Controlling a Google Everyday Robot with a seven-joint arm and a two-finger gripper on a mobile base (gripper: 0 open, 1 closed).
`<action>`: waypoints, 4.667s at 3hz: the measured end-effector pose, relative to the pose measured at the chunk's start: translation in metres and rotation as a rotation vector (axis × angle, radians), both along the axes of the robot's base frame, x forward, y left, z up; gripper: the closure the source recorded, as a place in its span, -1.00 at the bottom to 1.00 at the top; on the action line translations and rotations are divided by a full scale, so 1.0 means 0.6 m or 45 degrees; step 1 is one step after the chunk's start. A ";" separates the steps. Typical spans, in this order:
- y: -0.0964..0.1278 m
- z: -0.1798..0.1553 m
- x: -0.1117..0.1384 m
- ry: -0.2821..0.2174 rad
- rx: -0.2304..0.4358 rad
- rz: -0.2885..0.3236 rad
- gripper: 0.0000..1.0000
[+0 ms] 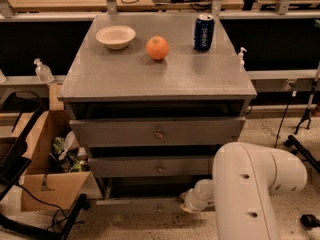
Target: Open bottom drawer
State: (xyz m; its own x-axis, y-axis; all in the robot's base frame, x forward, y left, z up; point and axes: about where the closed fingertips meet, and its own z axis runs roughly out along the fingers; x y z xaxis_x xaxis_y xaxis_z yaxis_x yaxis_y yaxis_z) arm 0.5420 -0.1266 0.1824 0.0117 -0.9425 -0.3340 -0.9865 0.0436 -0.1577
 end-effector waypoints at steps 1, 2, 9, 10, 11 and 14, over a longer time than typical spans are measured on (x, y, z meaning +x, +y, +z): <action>0.000 0.000 0.000 0.000 0.000 0.000 0.53; 0.000 0.000 0.000 0.000 0.000 0.000 0.05; 0.019 0.002 -0.095 0.190 -0.111 -0.050 0.93; 0.019 0.003 -0.096 0.190 -0.111 -0.050 1.00; 0.019 0.004 -0.096 0.190 -0.111 -0.050 1.00; 0.019 0.004 -0.096 0.190 -0.111 -0.050 0.47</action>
Offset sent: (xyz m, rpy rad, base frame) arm 0.0000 0.0000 0.0000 0.0000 0.0000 0.0000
